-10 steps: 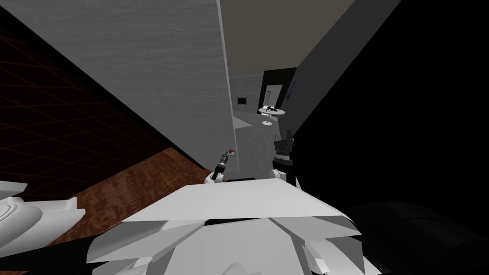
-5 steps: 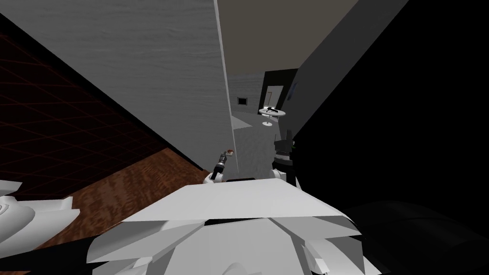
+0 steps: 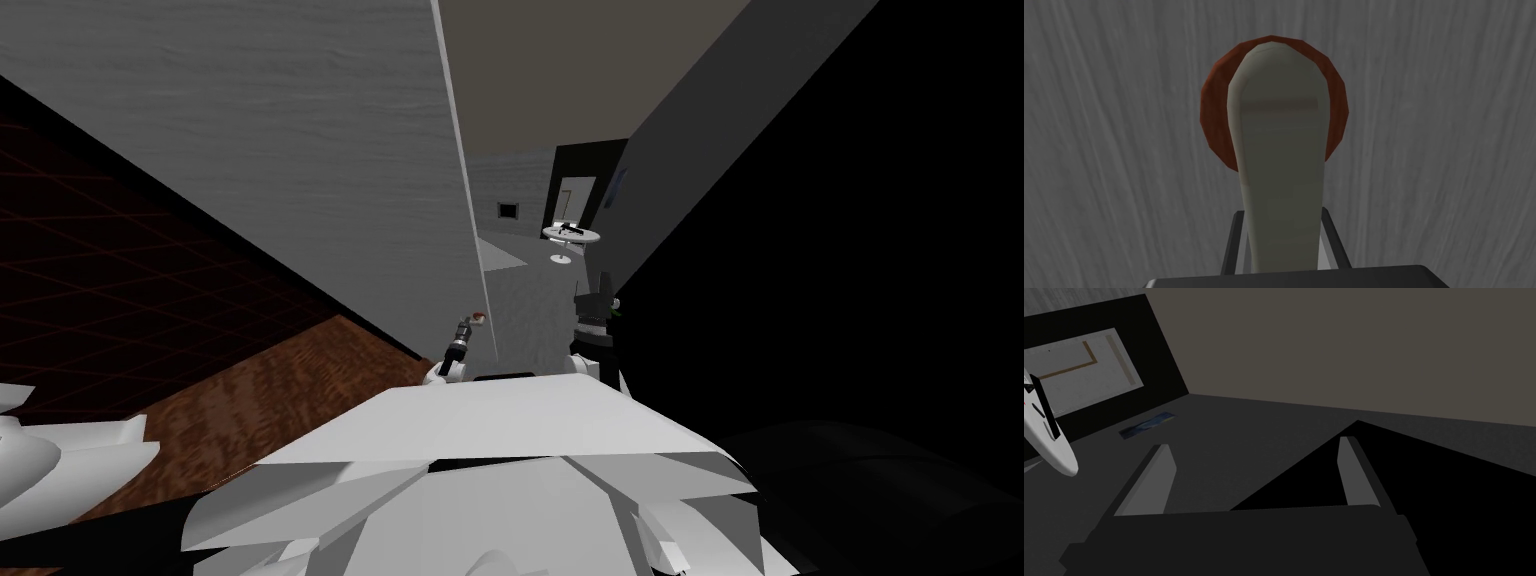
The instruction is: Push the door open
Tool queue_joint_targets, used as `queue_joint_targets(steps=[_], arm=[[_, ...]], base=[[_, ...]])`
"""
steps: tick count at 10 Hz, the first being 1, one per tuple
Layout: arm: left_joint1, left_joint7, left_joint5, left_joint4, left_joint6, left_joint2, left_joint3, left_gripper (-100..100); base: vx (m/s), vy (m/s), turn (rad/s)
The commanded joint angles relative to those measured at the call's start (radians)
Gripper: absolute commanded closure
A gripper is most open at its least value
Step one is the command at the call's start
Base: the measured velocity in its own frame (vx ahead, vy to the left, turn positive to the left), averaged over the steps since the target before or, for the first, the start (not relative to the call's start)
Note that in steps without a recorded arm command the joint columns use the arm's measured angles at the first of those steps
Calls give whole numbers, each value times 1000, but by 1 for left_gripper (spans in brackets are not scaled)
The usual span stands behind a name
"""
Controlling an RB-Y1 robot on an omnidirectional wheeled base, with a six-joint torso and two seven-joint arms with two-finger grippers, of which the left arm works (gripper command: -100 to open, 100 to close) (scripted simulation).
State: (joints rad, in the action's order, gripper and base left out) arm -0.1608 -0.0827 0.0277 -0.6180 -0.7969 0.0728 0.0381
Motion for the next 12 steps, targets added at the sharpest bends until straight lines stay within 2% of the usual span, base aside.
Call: queue_joint_targets(steps=[1, 6, 8, 12], arm=[[-14, 11, -17, 14, -6, 4, -32, 100], [-19, 25, -42, 23, -6, -2, -76, 100], [-15, 26, -42, 21, -6, 13, -92, 100], [-14, 29, -38, 21, -5, 19, -120, 100]], base=[[149, -149, 64], [157, -130, 42], [95, -29, 51], [177, -46, 65]])
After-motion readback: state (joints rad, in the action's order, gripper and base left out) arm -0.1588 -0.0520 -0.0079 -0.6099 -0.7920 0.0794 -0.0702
